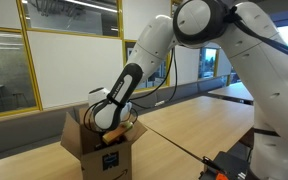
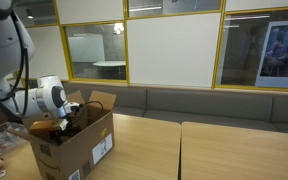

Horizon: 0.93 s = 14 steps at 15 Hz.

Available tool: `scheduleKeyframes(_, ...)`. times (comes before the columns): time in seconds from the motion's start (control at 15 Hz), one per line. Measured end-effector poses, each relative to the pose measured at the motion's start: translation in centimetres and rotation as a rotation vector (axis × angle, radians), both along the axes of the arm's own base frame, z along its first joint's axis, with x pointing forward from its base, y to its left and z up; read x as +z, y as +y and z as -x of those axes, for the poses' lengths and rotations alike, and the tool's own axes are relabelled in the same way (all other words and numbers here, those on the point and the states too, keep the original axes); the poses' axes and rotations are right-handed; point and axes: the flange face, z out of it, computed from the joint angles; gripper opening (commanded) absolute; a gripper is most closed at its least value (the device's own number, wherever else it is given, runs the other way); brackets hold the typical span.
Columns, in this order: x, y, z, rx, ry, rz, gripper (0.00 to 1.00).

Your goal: Put the green ball, masking tape and pliers inside the brown box

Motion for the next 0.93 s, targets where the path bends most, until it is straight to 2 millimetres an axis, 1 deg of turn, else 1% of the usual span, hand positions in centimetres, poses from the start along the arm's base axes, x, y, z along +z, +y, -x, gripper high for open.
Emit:
scheduleKeyframes(0.2, -1.0, -4.1, 0.9, -0.050, 0.021, 0.060, 1.00)
scheduleKeyframes(0.33, -1.6, -7.4, 1.7, -0.093, 0.038, 0.100, 1.00)
scheduleKeyframes(0.67, -2.7, -16.3, 3.8, -0.191, 0.072, 0.207, 1.00)
scheduleKeyframes(0.93, -3.2, -23.1, 4.5, -0.205, 0.056, 0.271, 1.00)
